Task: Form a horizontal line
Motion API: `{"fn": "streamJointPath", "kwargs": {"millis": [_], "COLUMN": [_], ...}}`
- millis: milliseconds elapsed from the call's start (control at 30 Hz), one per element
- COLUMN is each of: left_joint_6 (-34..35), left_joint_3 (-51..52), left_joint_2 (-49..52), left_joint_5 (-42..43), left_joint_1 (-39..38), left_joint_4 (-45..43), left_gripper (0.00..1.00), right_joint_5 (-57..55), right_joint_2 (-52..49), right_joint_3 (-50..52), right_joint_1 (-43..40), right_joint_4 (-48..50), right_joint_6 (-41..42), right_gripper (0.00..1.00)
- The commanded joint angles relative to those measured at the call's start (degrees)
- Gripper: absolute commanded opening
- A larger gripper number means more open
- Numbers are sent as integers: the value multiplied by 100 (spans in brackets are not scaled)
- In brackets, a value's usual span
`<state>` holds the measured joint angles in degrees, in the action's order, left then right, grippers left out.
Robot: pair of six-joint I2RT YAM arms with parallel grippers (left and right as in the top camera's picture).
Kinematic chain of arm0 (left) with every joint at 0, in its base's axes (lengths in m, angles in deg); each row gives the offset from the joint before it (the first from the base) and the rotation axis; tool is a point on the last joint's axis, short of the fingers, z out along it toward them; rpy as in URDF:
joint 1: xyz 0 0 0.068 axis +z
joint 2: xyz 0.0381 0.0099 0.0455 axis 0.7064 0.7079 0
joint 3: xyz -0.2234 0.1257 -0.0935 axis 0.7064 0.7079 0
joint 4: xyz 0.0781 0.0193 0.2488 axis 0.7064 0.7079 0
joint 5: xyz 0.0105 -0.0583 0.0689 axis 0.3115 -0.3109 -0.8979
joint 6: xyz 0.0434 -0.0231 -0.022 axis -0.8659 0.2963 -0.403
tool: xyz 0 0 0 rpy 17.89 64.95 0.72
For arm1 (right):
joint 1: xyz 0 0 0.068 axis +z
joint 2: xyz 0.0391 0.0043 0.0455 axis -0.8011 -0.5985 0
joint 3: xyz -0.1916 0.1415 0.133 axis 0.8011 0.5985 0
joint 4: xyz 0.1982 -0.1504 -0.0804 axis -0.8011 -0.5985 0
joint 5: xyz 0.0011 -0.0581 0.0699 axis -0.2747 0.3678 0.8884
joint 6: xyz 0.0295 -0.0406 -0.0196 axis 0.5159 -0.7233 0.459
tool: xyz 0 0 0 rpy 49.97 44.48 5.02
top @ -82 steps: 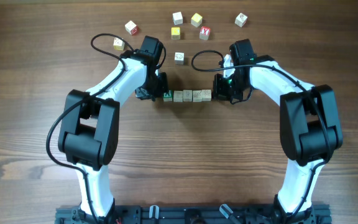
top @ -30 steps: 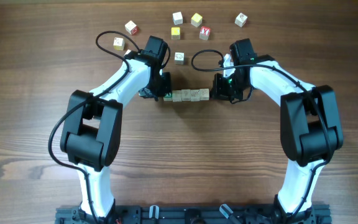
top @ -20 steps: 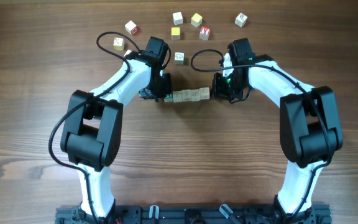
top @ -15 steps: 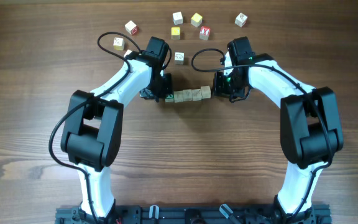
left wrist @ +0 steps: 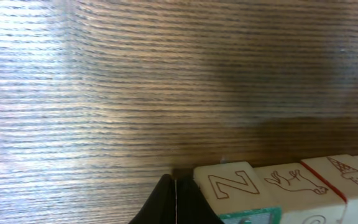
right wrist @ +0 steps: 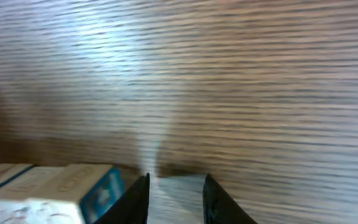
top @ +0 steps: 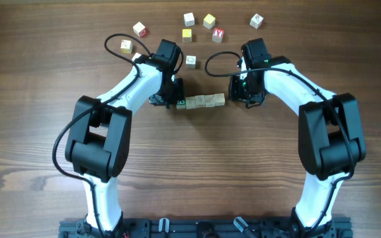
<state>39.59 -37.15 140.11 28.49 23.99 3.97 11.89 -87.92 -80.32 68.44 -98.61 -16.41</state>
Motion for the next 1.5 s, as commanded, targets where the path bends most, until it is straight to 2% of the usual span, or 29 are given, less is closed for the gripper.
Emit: {"fn": "streamJointPath", "kwargs": {"millis": [0,133,267,400,633,933,1067,1467], "left_joint_6": [-50,-50,-50,-55,-26,42,275,273], "left_joint_3": [-31,-31,-31,-31,-31,-31,-31,-31], "left_joint_2": [-31,-31,-31,-31,-31,-31,-31,-31], "left_joint_5": [-363,-385,-382,-496,-1047,-1045,-1023,-1023], "left_joint_1": [-17,24,33,35,144,614,824,896], "left_joint_4": [2,-4,-63,-68,-17,101,177,175], "left_gripper": [6,5,5,5,4,4,4,4], "right_joint_5": [-1266,-1248,-704,46,708,1069,1244,1635], "right_joint_2": [-424,-424,-424,-424,-424,-424,-424,-424], "right_joint_3": [297,297,297,297,297,297,297,297], "right_joint_1": [-48,-44,-42,-42,-42,-42,-42,-42], "right_joint_4": [-229,-273,-286,-267,2,87,142,114], "right_joint_6": [26,234,356,348,348,365,363,361], "right_gripper": [29,14,5,4,4,4,4,4]}}
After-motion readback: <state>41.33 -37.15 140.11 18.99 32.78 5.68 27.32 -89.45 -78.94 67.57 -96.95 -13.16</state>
